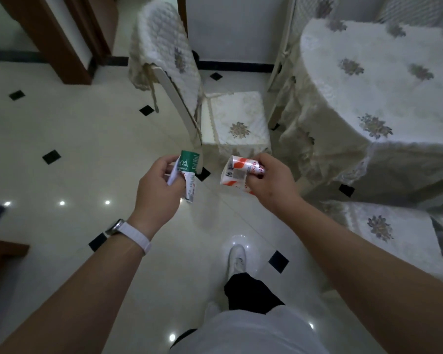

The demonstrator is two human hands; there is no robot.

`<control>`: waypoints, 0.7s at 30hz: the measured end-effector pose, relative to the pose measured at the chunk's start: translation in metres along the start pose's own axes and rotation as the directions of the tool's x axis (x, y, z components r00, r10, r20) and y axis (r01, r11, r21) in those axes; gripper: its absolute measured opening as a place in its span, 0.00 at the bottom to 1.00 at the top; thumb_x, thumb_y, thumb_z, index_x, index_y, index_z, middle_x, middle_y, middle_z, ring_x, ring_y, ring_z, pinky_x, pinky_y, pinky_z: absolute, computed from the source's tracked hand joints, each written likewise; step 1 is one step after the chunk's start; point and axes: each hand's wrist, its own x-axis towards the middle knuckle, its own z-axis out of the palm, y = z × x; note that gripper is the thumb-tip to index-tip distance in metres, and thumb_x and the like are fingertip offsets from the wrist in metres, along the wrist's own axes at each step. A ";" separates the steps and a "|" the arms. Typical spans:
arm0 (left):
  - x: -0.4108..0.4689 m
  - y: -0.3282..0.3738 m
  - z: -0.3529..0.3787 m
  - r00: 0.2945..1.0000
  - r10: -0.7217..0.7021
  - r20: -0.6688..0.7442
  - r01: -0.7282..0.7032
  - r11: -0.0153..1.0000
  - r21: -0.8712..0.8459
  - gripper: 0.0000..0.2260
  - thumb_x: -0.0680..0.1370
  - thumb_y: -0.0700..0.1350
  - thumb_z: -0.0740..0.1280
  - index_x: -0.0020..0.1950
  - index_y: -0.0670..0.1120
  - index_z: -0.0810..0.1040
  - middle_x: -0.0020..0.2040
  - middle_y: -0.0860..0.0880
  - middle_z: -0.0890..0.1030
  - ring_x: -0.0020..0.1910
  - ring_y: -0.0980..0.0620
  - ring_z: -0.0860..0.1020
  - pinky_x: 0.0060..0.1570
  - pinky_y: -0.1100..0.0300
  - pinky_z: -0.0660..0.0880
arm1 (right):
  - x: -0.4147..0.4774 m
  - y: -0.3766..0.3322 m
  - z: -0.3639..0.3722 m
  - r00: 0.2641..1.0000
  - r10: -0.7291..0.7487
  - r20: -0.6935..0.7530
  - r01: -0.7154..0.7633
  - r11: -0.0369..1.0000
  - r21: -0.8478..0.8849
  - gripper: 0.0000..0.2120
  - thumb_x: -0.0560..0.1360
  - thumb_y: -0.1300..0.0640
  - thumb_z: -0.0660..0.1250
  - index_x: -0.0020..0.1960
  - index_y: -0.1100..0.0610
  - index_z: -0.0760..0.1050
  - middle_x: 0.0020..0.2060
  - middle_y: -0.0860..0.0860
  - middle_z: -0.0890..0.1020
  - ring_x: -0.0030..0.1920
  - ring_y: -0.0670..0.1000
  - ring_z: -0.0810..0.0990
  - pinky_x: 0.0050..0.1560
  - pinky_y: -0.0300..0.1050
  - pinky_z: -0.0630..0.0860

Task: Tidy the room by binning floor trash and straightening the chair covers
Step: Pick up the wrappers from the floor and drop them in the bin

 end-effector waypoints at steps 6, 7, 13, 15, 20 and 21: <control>0.052 0.001 -0.003 0.999 -0.028 -0.042 0.028 0.999 0.021 0.12 0.78 0.41 0.68 0.57 0.55 0.76 0.44 0.58 0.79 0.36 0.66 0.77 0.34 0.74 0.71 | 0.067 -0.016 0.015 0.997 -0.061 0.041 0.060 0.997 0.038 0.06 0.72 0.64 0.65 0.47 0.56 0.77 0.39 0.50 0.80 0.40 0.50 0.80 0.39 0.48 0.78; 0.063 0.002 -0.003 0.998 -0.037 -0.054 0.038 0.999 0.027 0.12 0.79 0.40 0.68 0.58 0.55 0.76 0.45 0.57 0.80 0.36 0.67 0.77 0.34 0.74 0.71 | 0.080 -0.018 0.016 0.996 -0.067 0.052 0.065 0.997 0.039 0.06 0.72 0.64 0.64 0.47 0.56 0.77 0.38 0.50 0.80 0.39 0.51 0.79 0.39 0.48 0.77; 0.135 0.019 -0.010 0.989 -0.087 -0.118 0.096 0.992 0.078 0.11 0.79 0.42 0.68 0.57 0.56 0.75 0.46 0.56 0.81 0.42 0.57 0.79 0.39 0.66 0.75 | 0.164 -0.042 0.020 0.994 -0.044 0.104 0.029 0.990 0.140 0.08 0.74 0.65 0.63 0.47 0.53 0.75 0.34 0.46 0.78 0.31 0.37 0.77 0.26 0.31 0.69; 0.158 0.026 -0.012 0.987 -0.081 -0.138 0.096 0.990 0.105 0.11 0.79 0.42 0.68 0.57 0.57 0.75 0.46 0.55 0.81 0.43 0.56 0.80 0.40 0.62 0.75 | 0.192 -0.052 0.019 0.991 -0.065 0.118 0.048 0.989 0.143 0.07 0.74 0.64 0.63 0.46 0.54 0.75 0.34 0.47 0.78 0.31 0.41 0.77 0.27 0.35 0.70; 0.201 0.036 -0.023 0.979 -0.068 -0.195 0.094 0.987 0.131 0.11 0.79 0.43 0.68 0.60 0.55 0.76 0.47 0.54 0.81 0.44 0.54 0.80 0.42 0.58 0.78 | 0.248 -0.077 0.023 0.986 -0.116 0.119 0.096 0.981 0.167 0.07 0.73 0.63 0.63 0.43 0.51 0.73 0.34 0.46 0.77 0.32 0.43 0.73 0.28 0.33 0.66; 0.206 0.037 -0.025 0.977 -0.065 -0.202 0.094 0.986 0.141 0.11 0.80 0.43 0.68 0.60 0.55 0.76 0.47 0.55 0.80 0.44 0.55 0.80 0.41 0.60 0.78 | 0.255 -0.082 0.024 0.986 -0.116 0.119 0.094 0.980 0.174 0.07 0.73 0.63 0.63 0.42 0.52 0.73 0.33 0.46 0.77 0.32 0.42 0.73 0.27 0.32 0.66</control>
